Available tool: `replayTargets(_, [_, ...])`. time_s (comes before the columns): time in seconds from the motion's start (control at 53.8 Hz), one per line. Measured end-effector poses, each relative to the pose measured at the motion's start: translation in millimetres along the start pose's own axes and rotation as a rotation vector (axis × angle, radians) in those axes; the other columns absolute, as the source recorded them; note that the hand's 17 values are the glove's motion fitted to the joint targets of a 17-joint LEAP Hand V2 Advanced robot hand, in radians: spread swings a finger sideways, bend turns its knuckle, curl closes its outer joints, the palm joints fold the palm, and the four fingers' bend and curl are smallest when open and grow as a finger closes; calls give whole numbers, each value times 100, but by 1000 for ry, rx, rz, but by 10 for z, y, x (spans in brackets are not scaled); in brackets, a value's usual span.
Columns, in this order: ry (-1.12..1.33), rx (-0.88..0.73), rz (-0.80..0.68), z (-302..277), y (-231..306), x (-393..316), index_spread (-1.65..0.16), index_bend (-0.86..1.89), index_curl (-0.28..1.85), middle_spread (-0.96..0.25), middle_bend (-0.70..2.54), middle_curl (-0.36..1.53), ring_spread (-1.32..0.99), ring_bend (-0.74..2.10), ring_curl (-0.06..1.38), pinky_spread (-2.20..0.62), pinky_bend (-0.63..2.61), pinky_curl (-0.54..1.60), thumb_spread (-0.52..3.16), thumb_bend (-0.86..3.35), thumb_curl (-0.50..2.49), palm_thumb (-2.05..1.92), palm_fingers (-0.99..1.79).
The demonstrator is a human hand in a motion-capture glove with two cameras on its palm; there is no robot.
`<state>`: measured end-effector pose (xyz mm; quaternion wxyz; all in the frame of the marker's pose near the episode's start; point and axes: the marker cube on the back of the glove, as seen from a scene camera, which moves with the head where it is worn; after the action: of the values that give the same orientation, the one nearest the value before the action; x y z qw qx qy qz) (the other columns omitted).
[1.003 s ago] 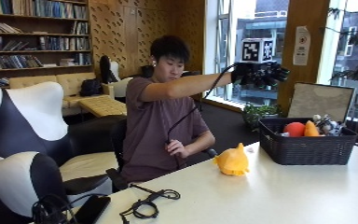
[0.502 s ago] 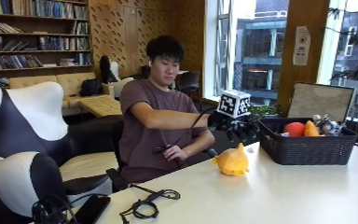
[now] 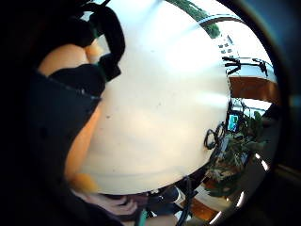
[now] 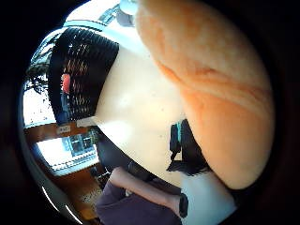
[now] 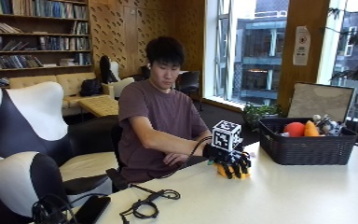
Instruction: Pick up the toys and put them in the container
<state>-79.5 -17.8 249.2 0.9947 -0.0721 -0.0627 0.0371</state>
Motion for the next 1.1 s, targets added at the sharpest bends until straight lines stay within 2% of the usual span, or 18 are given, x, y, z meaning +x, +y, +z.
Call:
replayTargets(0.13, [-101, 60, -22, 1, -99, 37, -24, 19, 19, -2, 31, 30, -8, 80, 46, -10, 103, 35, 129, 14, 35, 35, 44])
replayTargets(0.223, [-191, 95, -13, -60, -236, 129, -26, 20, 20, -15, 37, 33, -18, 98, 52, -20, 106, 36, 120, 23, 45, 56, 68])
replayTargets(0.316, [-232, 60, -22, -132, -319, 140, -30, 32, 25, -26, 55, 41, -26, 105, 58, -26, 107, 39, 106, 26, 53, 66, 88])
replayTargets(0.39, [-220, 14, -40, -230, -349, 109, -33, 41, 29, -31, 70, 49, -31, 108, 62, -30, 106, 42, 96, 25, 58, 69, 92])
replayTargets(0.52, [-117, 15, -78, -632, -439, 4, -38, 57, 38, -37, 91, 61, -39, 114, 68, -35, 107, 46, 81, 24, 66, 72, 89])
replayTargets(0.539, [-107, 24, -76, -714, -453, -21, -38, 56, 39, -44, 76, 57, -40, 114, 69, -35, 113, 48, 85, 27, 66, 74, 64])
replayTargets(0.557, [-97, 35, -73, -804, -465, -50, -39, 64, 45, -40, 94, 66, -40, 119, 73, -35, 110, 50, 79, 24, 68, 72, 84])
replayTargets(0.576, [-85, 47, -69, -899, -477, -82, -40, 64, 43, -41, 95, 65, -41, 118, 72, -36, 110, 49, 77, 24, 69, 72, 84])
replayTargets(0.78, [-27, 200, -88, -1958, -652, -357, -44, 81, 59, -44, 112, 80, -46, 128, 78, -38, 117, 56, 61, 20, 78, 69, 70])
replayTargets(0.985, [1, 258, -108, -2598, -874, -704, -46, 92, 75, -44, 121, 92, -48, 137, 83, -39, 126, 63, 52, 18, 86, 68, 57])
replayTargets(1.041, [78, 285, -180, -2701, -971, -798, -46, 94, 79, -44, 123, 94, -48, 139, 84, -39, 128, 65, 50, 17, 88, 68, 55])
replayTargets(1.096, [235, 325, -340, -2728, -1065, -860, -47, 96, 83, -44, 124, 96, -48, 141, 85, -39, 130, 67, 49, 17, 90, 69, 52])
